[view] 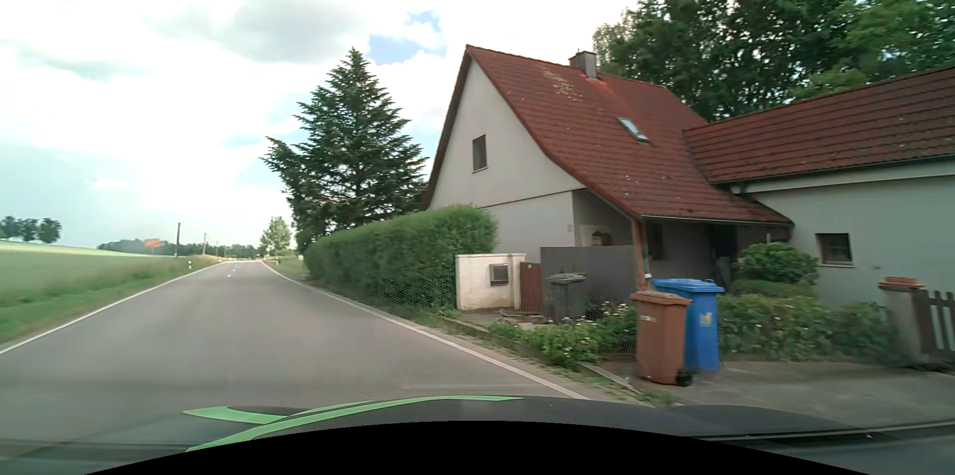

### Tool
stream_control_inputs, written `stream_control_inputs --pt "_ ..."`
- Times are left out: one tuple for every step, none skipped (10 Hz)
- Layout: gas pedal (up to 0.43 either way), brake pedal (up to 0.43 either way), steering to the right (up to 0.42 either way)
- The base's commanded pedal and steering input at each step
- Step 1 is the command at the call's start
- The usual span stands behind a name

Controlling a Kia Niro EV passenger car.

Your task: Follow the waypoints while adhering to traffic rules and regulations

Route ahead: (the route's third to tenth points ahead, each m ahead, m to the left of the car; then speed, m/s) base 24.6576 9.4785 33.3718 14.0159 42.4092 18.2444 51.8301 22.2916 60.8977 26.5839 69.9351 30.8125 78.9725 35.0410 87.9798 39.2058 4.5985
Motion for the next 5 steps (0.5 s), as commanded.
stream_control_inputs --pt "0.248 0.000 -0.449" --pt "0.248 0.000 -0.419" --pt "0.268 0.000 -0.387" --pt "0.280 0.000 -0.356" --pt "0.280 0.000 -0.322"
